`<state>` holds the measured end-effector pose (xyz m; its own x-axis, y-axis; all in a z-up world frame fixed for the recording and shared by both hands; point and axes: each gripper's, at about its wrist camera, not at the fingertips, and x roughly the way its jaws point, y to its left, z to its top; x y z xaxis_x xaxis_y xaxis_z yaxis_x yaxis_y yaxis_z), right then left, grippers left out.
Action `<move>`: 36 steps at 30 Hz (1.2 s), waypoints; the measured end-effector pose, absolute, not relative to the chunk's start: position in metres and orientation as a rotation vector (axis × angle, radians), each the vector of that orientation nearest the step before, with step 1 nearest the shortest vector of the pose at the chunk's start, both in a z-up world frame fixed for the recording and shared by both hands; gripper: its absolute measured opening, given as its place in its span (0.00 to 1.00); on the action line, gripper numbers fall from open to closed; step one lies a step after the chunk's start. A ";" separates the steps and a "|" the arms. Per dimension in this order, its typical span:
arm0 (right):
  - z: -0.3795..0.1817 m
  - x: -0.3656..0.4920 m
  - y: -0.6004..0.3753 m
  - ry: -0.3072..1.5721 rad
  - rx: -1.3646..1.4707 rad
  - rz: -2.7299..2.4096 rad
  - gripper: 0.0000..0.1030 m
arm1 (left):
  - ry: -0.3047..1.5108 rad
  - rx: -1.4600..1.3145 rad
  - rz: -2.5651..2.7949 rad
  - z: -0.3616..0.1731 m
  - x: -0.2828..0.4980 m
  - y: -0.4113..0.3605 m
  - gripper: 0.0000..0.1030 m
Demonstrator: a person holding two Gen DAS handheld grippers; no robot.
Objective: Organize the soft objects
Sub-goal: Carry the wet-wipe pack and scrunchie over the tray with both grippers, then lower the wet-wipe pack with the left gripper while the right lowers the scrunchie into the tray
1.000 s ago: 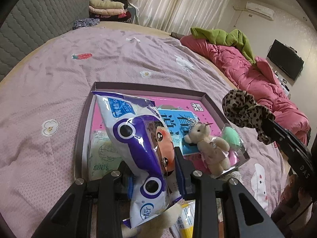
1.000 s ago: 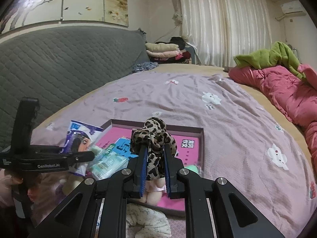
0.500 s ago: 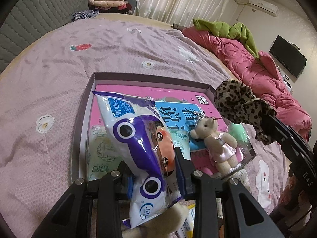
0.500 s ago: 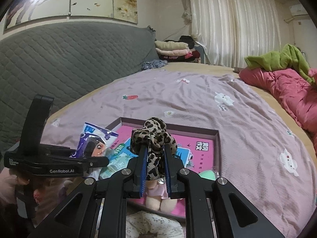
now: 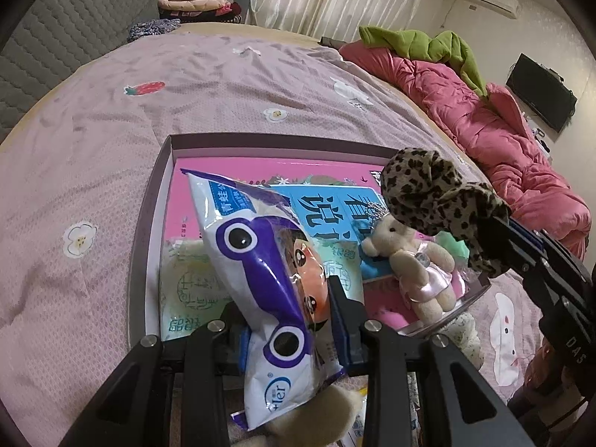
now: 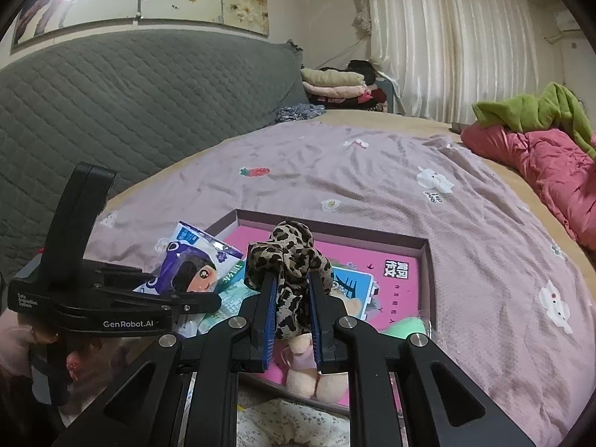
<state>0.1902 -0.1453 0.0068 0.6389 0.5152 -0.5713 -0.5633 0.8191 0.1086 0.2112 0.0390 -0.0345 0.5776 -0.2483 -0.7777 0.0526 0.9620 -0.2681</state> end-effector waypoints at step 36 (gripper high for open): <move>-0.027 0.195 -0.116 0.719 -0.180 0.643 0.17 | 0.946 -0.183 -0.156 -0.034 0.219 0.044 0.44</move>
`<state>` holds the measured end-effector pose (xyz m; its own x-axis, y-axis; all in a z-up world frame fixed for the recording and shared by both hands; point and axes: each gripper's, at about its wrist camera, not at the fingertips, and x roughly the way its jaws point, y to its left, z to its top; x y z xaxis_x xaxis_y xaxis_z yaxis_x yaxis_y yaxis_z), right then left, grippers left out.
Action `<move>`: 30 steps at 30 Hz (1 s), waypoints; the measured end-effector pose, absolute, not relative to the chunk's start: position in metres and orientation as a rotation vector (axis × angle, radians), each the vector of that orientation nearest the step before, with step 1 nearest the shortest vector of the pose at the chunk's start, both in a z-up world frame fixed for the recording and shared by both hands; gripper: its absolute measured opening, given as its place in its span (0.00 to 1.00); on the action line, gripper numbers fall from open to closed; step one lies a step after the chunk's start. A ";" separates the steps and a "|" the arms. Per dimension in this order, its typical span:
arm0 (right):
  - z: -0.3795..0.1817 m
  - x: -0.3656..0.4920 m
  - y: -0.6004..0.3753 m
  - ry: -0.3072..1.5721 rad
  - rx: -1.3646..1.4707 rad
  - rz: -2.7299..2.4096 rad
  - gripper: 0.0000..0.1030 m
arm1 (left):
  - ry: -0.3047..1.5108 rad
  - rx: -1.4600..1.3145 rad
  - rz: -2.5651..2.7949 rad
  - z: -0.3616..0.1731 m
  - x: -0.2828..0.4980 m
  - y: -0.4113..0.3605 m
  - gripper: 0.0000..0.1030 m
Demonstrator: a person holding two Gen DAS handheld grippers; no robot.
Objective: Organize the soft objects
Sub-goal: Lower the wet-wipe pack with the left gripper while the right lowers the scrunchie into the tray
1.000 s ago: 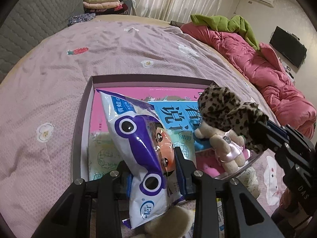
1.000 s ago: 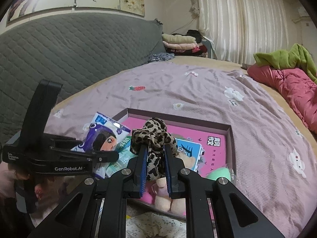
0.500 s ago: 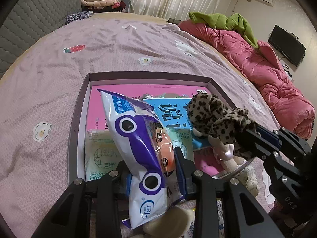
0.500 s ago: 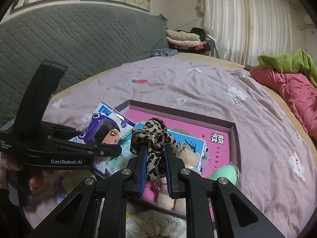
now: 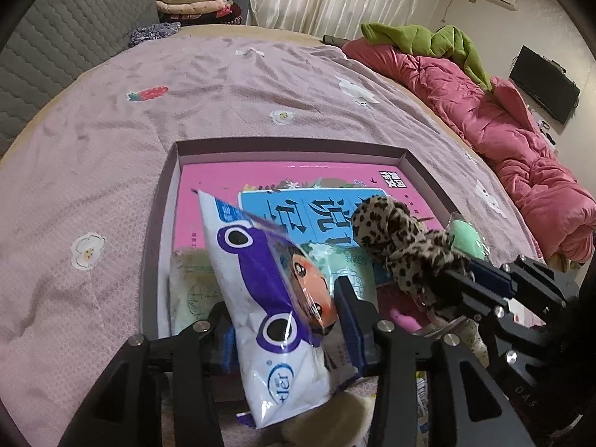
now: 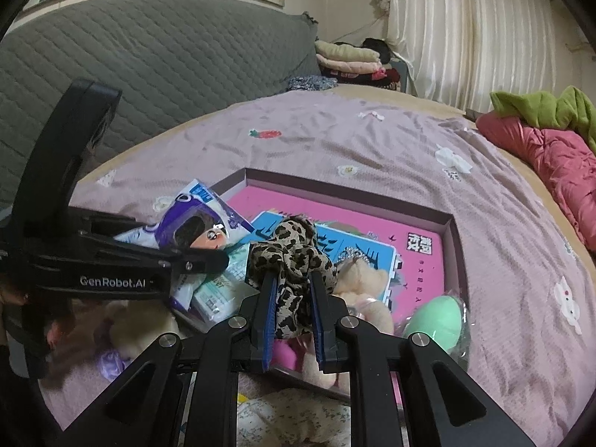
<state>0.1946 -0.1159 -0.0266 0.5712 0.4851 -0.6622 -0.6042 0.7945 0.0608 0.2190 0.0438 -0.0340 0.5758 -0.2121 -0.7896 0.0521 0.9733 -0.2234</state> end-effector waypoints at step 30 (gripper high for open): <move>-0.054 0.204 -0.112 0.836 -0.163 0.636 0.25 | 0.887 -0.199 -0.084 -0.021 0.216 0.063 0.48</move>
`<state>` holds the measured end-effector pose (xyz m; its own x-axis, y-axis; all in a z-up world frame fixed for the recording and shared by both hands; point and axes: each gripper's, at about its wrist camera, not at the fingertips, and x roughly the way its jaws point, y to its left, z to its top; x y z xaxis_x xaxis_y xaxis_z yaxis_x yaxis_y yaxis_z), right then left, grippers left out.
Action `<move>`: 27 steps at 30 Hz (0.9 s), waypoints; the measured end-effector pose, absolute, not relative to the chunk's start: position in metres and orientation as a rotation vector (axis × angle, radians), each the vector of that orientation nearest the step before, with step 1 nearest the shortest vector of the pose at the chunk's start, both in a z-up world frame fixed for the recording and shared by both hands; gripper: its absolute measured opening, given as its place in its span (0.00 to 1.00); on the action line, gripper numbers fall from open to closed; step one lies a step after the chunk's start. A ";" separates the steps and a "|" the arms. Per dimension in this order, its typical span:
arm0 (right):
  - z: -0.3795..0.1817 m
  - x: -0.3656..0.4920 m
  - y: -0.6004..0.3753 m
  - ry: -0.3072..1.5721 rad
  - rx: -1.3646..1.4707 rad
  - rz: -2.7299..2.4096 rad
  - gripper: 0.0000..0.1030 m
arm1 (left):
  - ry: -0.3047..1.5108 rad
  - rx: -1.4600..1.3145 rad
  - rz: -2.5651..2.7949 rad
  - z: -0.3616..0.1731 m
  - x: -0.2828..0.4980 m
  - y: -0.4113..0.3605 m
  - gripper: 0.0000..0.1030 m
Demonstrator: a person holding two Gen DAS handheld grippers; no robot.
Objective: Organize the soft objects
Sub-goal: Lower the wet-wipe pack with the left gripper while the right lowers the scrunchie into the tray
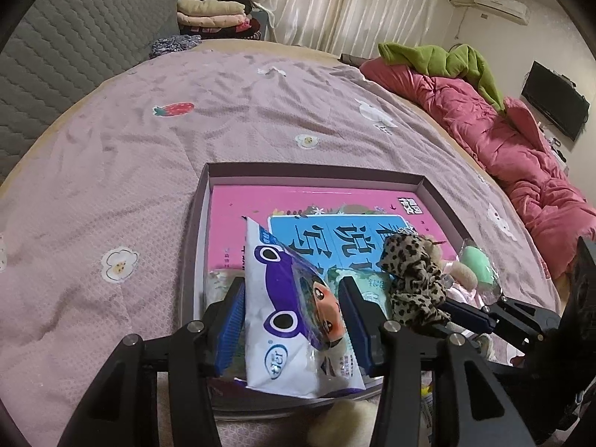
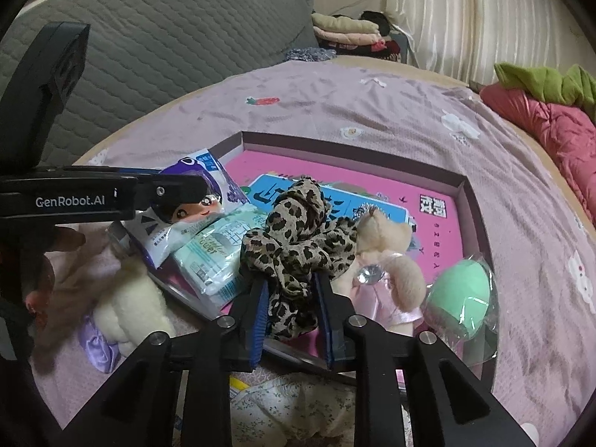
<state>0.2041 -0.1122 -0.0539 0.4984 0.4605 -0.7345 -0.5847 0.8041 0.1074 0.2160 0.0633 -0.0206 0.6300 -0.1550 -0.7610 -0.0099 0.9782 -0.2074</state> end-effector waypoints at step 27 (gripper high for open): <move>-0.054 0.205 -0.121 0.891 -0.086 0.670 0.45 | 0.874 -0.232 -0.021 -0.014 0.207 0.095 0.48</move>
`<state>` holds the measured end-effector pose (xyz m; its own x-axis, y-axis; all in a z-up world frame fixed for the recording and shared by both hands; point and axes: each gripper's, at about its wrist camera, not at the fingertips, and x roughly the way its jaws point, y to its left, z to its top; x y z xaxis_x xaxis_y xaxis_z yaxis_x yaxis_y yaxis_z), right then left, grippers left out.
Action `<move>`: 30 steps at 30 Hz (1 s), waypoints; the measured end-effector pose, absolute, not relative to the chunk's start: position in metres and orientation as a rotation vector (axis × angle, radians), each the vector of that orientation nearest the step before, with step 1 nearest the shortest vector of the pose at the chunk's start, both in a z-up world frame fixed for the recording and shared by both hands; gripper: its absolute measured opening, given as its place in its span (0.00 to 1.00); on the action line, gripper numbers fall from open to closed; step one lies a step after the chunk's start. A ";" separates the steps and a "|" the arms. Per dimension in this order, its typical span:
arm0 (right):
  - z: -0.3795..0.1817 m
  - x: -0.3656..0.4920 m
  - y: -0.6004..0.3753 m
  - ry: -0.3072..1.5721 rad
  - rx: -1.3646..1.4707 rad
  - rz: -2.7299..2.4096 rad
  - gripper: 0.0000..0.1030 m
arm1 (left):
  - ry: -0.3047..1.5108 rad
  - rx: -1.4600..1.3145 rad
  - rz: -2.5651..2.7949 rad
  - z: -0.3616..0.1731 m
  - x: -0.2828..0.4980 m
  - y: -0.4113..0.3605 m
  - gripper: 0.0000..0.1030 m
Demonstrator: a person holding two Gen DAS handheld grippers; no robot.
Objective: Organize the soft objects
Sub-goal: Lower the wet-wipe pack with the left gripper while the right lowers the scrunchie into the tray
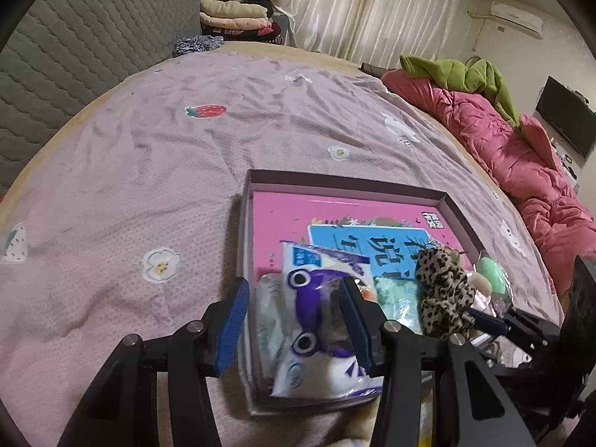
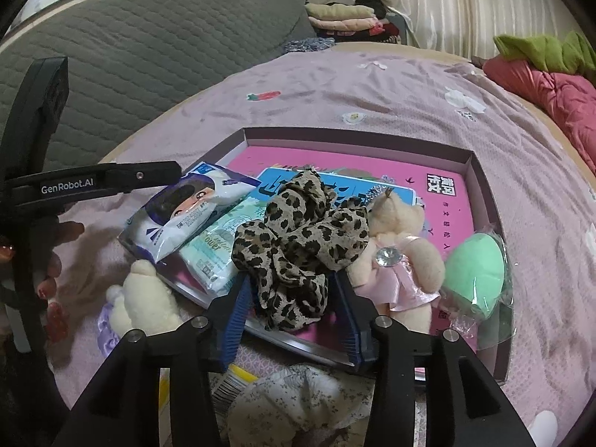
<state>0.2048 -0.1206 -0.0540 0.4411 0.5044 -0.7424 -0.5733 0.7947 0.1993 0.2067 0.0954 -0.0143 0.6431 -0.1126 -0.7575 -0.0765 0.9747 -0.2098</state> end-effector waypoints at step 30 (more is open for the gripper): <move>-0.036 0.196 -0.118 0.787 -0.164 0.660 0.65 | 0.933 -0.120 -0.058 -0.026 0.196 0.069 0.48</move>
